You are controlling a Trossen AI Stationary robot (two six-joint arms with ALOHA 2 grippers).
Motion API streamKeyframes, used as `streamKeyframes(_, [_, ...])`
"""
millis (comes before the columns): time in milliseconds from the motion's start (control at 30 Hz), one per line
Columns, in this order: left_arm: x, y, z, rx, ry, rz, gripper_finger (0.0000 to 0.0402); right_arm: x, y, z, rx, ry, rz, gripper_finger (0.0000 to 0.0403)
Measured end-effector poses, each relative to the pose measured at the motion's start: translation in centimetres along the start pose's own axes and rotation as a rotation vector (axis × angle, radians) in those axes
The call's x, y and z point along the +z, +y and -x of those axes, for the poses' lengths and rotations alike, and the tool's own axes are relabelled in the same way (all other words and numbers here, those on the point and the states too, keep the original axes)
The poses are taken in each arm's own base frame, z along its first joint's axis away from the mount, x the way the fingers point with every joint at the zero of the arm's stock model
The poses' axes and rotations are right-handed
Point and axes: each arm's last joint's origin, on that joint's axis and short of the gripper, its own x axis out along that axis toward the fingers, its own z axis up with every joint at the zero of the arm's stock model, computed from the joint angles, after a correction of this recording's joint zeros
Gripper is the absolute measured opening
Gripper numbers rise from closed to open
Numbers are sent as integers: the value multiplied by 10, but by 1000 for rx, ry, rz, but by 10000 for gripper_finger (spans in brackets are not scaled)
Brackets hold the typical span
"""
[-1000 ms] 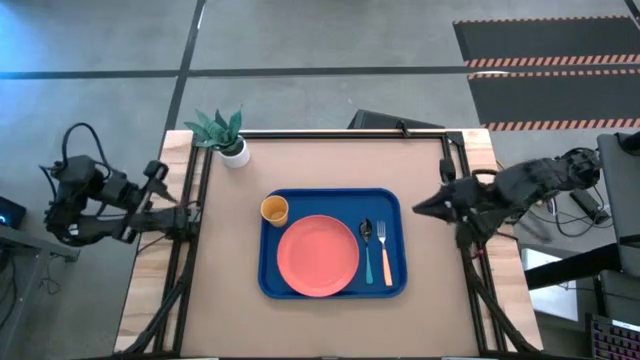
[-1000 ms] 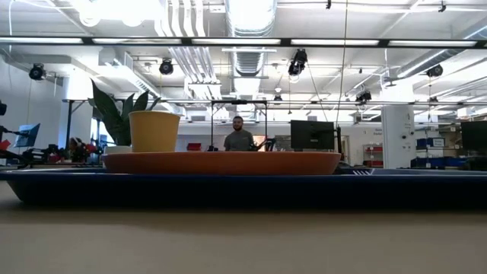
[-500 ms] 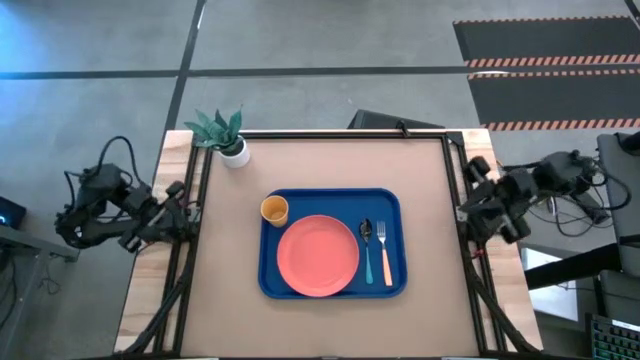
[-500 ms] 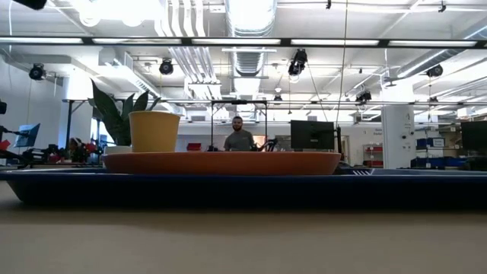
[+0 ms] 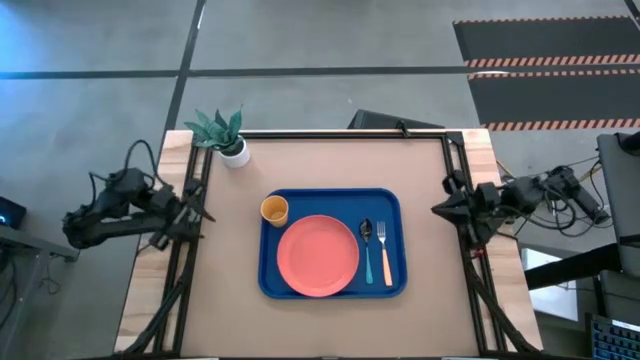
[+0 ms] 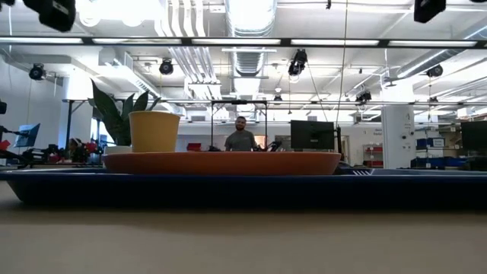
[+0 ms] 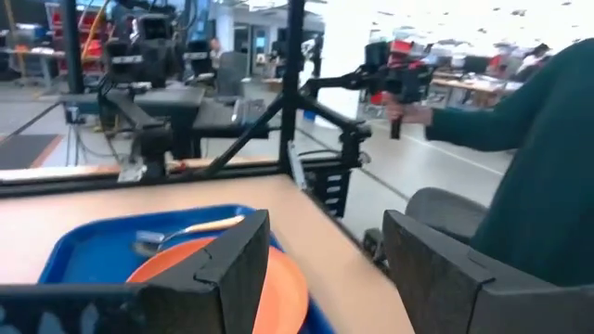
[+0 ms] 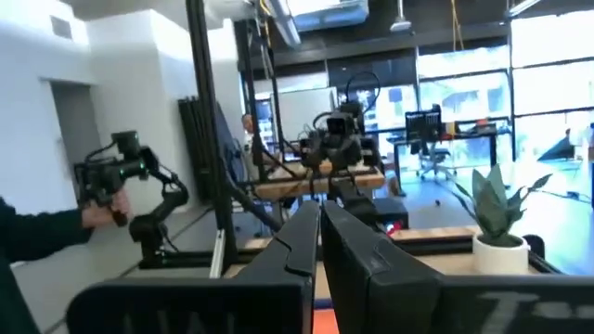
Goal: Pick and place plate/cup/fork/spoon on tray
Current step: Return to Home Position
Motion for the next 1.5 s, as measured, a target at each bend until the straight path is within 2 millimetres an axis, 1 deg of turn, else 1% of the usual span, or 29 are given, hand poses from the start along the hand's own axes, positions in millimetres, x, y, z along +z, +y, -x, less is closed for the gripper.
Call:
streamKeyframes(200, [-25, 16, -17, 94, -5, 1, 194, -20, -5, 6, -84, -36, -16, 9])
streamKeyframes(367, [-47, 24, -27, 102, -11, -2, 194, -33, -8, 12, -112, -81, -21, 9])
streamKeyframes(500, [-64, 29, -31, 110, -23, 47, 194, -43, -10, 17, -111, -97, -31, 9])
streamKeyframes(600, [-72, 31, -33, 112, -74, 40, 194, -47, -11, 19, -114, -110, -36, 9])
streamKeyframes(733, [-80, 35, -38, 112, -135, 9, 194, -51, -12, 19, -172, -111, -32, 9])
streamKeyframes(867, [-93, 39, -43, 116, -119, 14, 194, -59, -14, 15, -271, -70, 16, 9])
streamKeyframes(1033, [-102, 42, -45, 134, -115, 15, 194, -73, -16, 13, -325, -46, 61, 9])
streamKeyframes(1167, [-100, 41, -45, 132, -128, 6, 194, -84, -17, 18, -313, -128, 107, 9])
streamKeyframes(1400, [-98, 41, -44, 130, -148, -32, 194, -73, -15, 18, -244, -178, 177, 9])
streamKeyframes(1500, [-98, 41, -45, 130, -146, -32, 194, -65, -14, 19, -221, -198, 212, 9])
